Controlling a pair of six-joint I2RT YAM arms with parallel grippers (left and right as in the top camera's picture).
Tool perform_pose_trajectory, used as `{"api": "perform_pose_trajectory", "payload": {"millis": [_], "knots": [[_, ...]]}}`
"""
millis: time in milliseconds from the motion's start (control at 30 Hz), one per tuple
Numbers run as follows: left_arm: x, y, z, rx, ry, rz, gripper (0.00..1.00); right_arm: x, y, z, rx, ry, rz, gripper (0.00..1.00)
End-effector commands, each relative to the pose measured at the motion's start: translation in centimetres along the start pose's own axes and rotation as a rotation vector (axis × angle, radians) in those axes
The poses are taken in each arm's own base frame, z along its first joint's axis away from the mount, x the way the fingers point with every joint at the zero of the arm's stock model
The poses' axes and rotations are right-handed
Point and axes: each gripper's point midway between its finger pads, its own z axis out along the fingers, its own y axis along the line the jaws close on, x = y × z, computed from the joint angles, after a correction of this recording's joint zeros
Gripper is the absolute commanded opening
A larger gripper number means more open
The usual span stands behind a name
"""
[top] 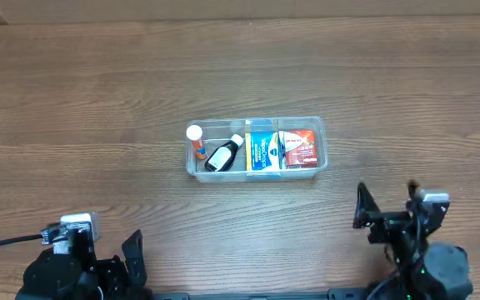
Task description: Pack container
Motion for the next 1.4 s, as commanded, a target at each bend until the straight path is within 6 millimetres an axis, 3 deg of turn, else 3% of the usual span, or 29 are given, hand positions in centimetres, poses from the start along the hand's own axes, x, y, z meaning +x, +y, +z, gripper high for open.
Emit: {"api": "perform_pose_trajectory", "payload": {"millis": [0,133,333,900,1033,1133,1367], "knots": [[0.0,0.2,-0.1,-0.009,-0.009,0.012,1.0,-1.0,0.5,1.2,-0.038,-0.175,-0.144,1.0],[0.0,0.2,-0.1,-0.009,-0.009,0.012,1.0,-1.5,-0.3,3.5,-0.008,-0.399,-0.134,1.0],[0.0,0.2,-0.1,-0.009,-0.009,0.012,1.0,3.8,-1.5,5.8,0.024,-0.239,-0.141,1.0],[0.0,0.2,-0.1,-0.009,-0.009,0.012,1.0,3.8,-1.5,5.8,0.025,-0.24,-0.141,1.0],[-0.8,1.8,-0.3,-0.106,-0.083,-0.034,1.0,3.8,-1.5,5.8,0.024,-0.24,-0.141,1.0],[-1.2,0.7,1.7,-0.047,-0.184,0.184,1.0,3.8,-1.5,5.8,0.024,-0.24,-0.141,1.0],[-0.2,-0.3,11.3,0.044,-0.467,0.208,1.0,3.8,-1.5,5.8,0.025,-0.24,-0.141,1.0]]}}
